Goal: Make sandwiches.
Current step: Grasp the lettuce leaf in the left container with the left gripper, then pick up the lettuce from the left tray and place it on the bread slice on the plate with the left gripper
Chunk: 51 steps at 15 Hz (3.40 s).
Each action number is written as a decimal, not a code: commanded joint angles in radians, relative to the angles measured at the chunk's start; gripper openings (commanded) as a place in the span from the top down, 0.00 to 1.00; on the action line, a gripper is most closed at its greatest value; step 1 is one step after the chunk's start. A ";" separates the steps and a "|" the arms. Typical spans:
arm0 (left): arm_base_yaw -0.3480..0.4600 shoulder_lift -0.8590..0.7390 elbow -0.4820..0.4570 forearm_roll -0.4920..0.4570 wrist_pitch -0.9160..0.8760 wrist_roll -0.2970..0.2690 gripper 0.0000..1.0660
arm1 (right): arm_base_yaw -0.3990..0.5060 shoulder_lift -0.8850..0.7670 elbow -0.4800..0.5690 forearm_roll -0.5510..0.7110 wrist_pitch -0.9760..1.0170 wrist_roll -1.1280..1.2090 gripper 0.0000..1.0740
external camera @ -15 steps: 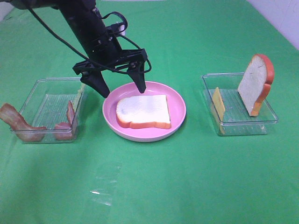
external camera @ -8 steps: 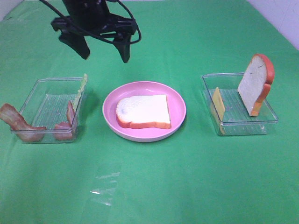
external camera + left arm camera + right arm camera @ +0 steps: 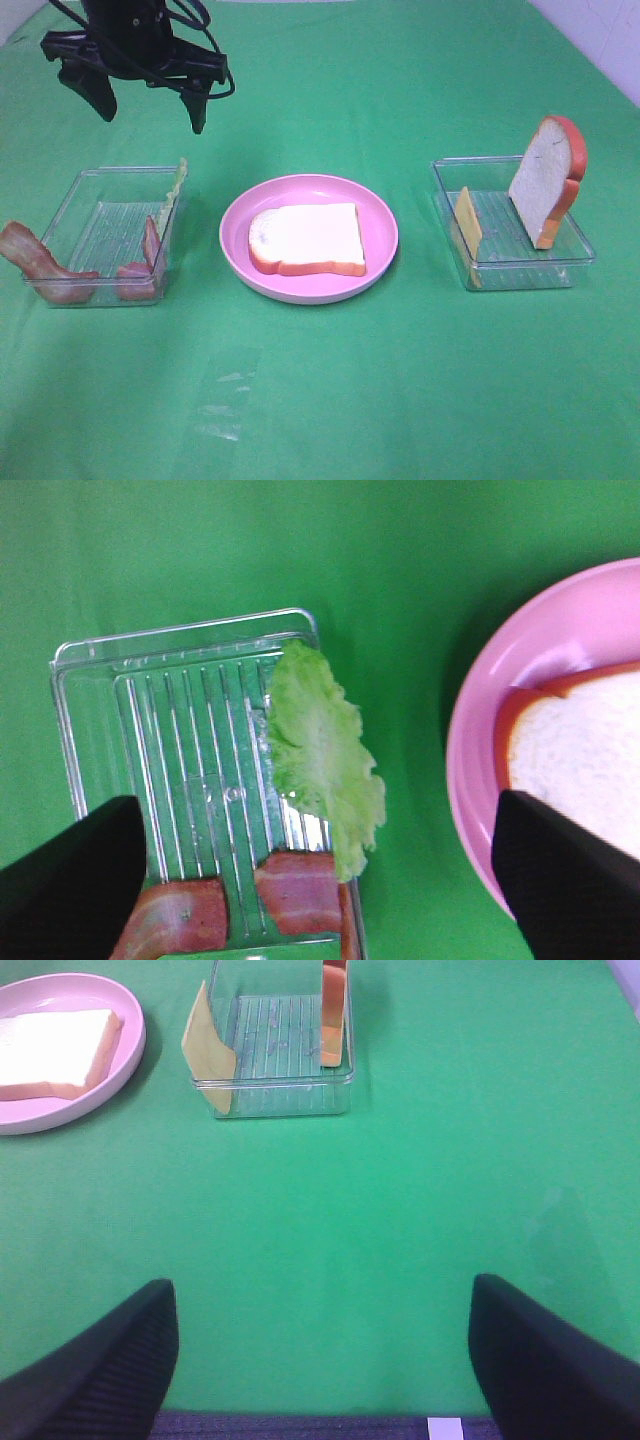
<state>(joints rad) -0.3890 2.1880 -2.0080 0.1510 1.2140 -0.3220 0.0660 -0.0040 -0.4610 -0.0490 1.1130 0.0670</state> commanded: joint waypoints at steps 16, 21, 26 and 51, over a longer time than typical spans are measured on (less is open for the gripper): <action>-0.002 0.146 -0.005 -0.035 0.085 -0.004 0.44 | 0.002 -0.027 0.004 0.006 -0.003 -0.006 0.28; -0.002 0.146 -0.005 -0.044 0.088 0.003 0.82 | 0.002 -0.027 0.004 0.006 -0.003 -0.006 0.28; -0.002 0.146 -0.005 -0.058 0.082 0.037 1.00 | 0.002 -0.027 0.004 0.006 -0.003 -0.006 0.28; -0.084 0.152 -0.008 -0.852 -0.126 0.523 1.00 | 0.002 -0.027 0.004 0.006 -0.003 -0.006 0.28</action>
<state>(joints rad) -0.4690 2.3390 -2.0140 -0.6890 1.1040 0.1950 0.0660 -0.0040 -0.4610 -0.0480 1.1130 0.0670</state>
